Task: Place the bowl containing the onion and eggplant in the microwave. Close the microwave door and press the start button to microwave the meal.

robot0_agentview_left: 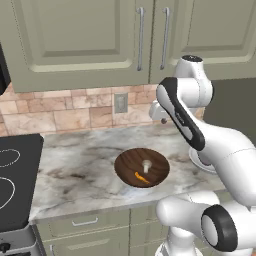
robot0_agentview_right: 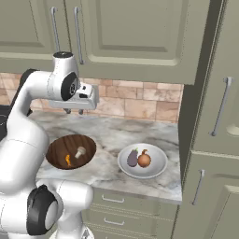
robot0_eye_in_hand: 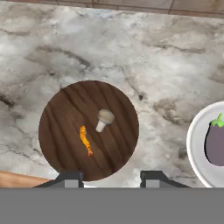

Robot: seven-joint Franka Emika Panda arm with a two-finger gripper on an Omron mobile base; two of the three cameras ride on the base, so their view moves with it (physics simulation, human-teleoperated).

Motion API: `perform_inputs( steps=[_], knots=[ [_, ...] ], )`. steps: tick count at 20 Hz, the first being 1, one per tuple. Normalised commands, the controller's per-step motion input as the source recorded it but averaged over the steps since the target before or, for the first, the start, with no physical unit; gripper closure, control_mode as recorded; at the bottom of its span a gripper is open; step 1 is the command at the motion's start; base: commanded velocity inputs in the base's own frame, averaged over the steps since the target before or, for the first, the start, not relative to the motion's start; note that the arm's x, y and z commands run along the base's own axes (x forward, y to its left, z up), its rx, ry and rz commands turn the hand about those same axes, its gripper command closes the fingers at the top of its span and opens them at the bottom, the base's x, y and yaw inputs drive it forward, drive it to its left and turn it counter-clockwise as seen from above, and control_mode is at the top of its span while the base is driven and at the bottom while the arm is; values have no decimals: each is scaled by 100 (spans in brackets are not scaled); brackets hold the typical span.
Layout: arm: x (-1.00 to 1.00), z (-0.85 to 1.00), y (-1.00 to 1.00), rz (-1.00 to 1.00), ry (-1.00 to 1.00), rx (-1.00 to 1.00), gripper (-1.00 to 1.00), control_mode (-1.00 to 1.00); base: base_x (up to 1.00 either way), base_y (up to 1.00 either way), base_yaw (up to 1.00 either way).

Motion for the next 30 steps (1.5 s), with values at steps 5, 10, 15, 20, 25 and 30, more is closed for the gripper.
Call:
perform_inputs(
  steps=[5,10,15,20,25,30],
  knots=[
    [-27,-1,-12,-2,0,0,-100,-100,0,0,0],
    [-40,-4,-26,-4,0,0,-100,-100,0,0,0],
    [-59,-24,-34,-8,0,1,-100,-100,0,0,0],
    [-60,-29,-53,-16,0,8,-100,-100,0,0,0],
    [-34,-41,-57,-30,0,10,-100,-100,0,0,0],
    [-30,-58,-84,-36,0,9,-100,-100,0,0,0]
  ],
)
